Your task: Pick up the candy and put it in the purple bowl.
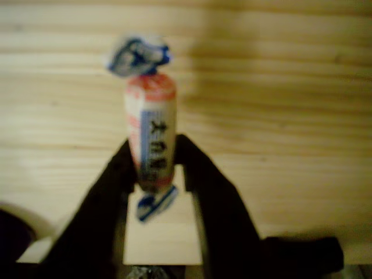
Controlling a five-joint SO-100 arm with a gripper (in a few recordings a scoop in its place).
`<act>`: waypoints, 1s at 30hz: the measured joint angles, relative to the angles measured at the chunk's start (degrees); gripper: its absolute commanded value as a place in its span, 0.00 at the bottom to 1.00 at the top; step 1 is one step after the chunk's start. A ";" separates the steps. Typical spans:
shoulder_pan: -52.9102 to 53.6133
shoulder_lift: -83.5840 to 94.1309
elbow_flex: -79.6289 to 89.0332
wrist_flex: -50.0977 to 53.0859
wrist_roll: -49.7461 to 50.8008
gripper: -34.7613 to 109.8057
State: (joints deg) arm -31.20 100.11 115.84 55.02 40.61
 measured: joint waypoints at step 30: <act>-28.92 34.19 -0.53 8.35 -9.32 0.27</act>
State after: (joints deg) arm -60.12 134.30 115.31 63.37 31.29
